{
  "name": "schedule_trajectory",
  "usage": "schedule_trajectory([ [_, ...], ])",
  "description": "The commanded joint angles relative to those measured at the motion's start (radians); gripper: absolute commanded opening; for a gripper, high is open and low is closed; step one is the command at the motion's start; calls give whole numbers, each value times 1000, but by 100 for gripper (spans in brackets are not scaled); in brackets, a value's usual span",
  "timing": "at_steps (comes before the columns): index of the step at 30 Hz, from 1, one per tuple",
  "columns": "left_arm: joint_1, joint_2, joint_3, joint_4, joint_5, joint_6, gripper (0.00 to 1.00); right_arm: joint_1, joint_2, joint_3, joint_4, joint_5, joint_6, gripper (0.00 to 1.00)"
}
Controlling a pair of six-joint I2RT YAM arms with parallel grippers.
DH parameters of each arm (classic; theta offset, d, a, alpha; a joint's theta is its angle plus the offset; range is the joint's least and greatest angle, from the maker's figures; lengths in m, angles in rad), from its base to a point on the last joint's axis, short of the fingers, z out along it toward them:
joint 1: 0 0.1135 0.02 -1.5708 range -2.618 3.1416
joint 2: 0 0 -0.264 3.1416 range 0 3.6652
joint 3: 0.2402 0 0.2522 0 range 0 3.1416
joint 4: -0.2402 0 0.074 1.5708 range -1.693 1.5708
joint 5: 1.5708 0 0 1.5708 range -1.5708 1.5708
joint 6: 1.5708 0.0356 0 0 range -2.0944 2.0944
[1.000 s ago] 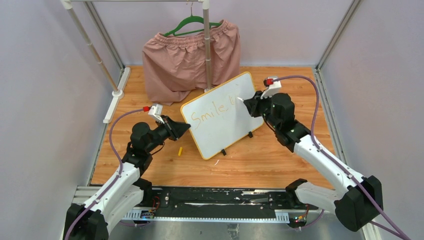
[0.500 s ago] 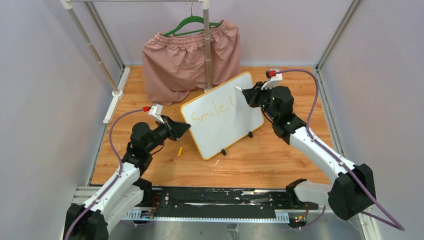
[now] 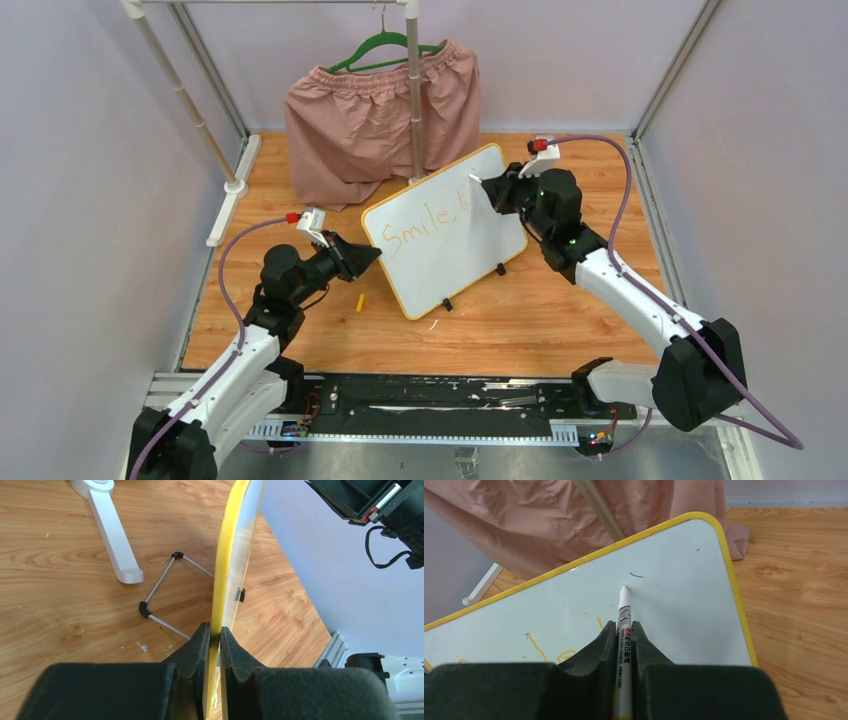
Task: Write a sentence on the whiteboard
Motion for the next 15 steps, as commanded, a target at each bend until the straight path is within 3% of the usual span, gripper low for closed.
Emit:
schedule_trajectory([
  [1, 2, -21, -2, 31, 12, -1, 0, -15, 8, 33, -23, -18, 9, 0],
  [15, 2, -20, -2, 32, 11, -1, 0, -15, -26, -33, -63, -43, 14, 0],
])
